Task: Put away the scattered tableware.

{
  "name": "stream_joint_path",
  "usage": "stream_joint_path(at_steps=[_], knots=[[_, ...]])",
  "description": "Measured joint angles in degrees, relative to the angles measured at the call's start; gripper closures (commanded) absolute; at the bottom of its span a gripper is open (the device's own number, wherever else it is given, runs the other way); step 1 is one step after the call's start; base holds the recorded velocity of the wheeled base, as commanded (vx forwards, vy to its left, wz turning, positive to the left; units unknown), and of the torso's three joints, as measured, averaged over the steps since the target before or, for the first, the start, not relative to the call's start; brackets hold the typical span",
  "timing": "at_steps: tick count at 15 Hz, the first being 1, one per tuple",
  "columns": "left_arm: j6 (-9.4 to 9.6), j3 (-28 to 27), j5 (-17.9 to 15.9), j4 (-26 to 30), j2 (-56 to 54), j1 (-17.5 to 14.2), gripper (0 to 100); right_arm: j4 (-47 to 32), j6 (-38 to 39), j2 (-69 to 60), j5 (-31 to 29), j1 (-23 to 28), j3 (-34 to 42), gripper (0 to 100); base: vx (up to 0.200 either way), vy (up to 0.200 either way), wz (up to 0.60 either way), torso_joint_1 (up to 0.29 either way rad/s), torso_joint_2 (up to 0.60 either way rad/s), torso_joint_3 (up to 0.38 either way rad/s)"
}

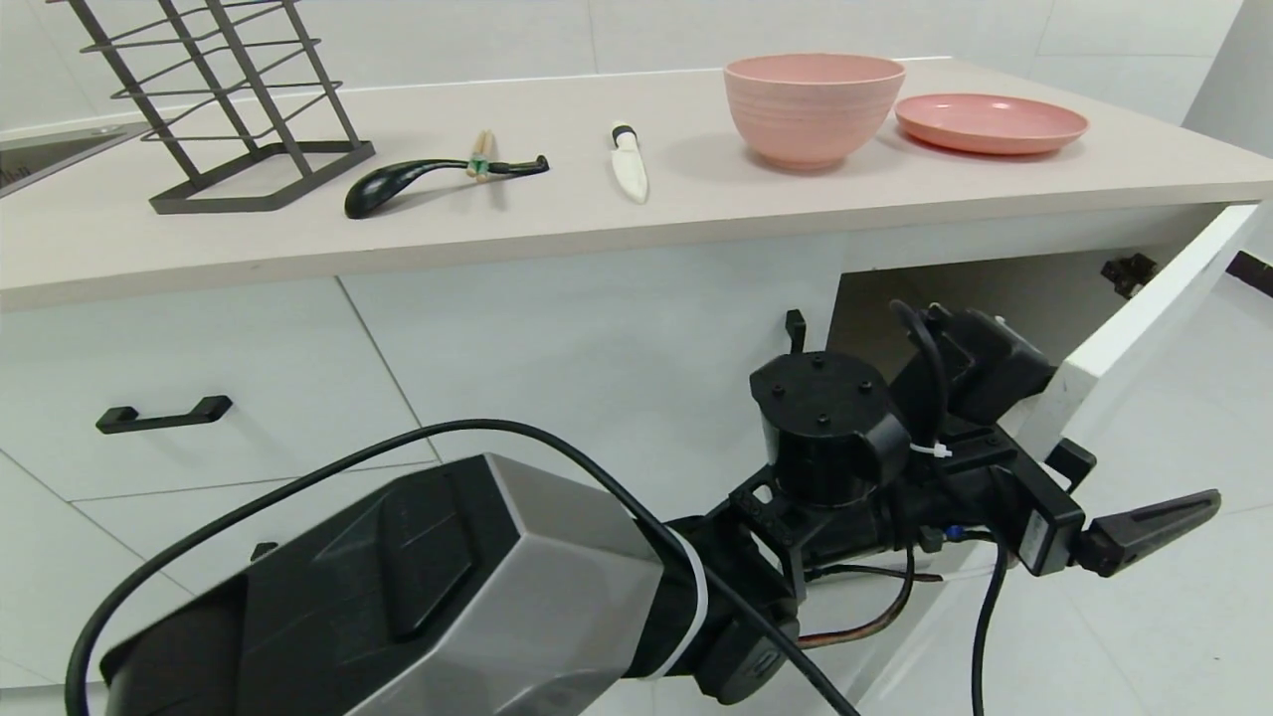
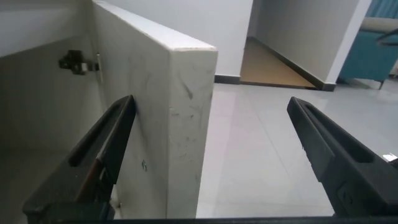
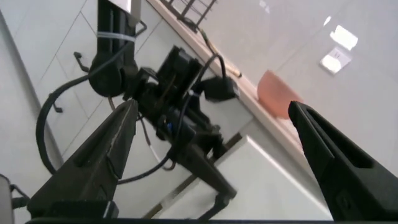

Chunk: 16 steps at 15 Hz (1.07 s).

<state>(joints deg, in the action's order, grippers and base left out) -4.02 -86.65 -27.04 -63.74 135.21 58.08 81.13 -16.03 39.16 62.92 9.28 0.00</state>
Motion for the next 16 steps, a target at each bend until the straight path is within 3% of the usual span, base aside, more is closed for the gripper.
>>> stream_joint_path(at_steps=[4, 9, 10, 13, 14, 16], knots=[[-0.10, 0.00, -0.05, 0.17, 0.66, 3.47, 0, -10.26, -1.69, -7.55, -1.08, -2.58, 0.00, 0, 0.000, 0.000, 0.00, 0.000, 0.00, 0.000], [-0.07, -0.34, 0.09, 0.22, 2.00, 4.73, 0, -35.78, -2.19, -24.11, -5.90, -3.38, 0.00, 0, 0.000, 0.000, 0.00, 0.000, 0.00, 0.000], [-0.10, -0.59, 0.09, 0.24, 2.34, 4.82, 0, -39.45, -1.73, -27.17, -8.36, -3.38, 0.00, 0, 0.000, 0.000, 0.00, 0.000, 0.00, 0.000], [-0.38, -2.27, 0.24, 0.38, 3.57, 4.83, 0, -46.64, 2.10, -31.89, -28.71, -3.38, 0.00, 0, 0.000, 0.000, 0.00, 0.000, 0.00, 0.000], [-0.82, -3.15, 0.55, 0.30, 4.10, 4.90, 0, -47.60, 3.08, -32.55, -31.77, -3.24, 0.00, 0, 0.000, 0.000, 0.00, 0.000, 0.00, 0.000], [-1.44, -6.13, 0.88, 0.39, 5.53, 5.29, 0, -42.42, 3.47, -33.27, -32.16, -3.08, 0.00, 0, 0.000, 0.000, 0.00, 0.000, 0.00, 0.000]])
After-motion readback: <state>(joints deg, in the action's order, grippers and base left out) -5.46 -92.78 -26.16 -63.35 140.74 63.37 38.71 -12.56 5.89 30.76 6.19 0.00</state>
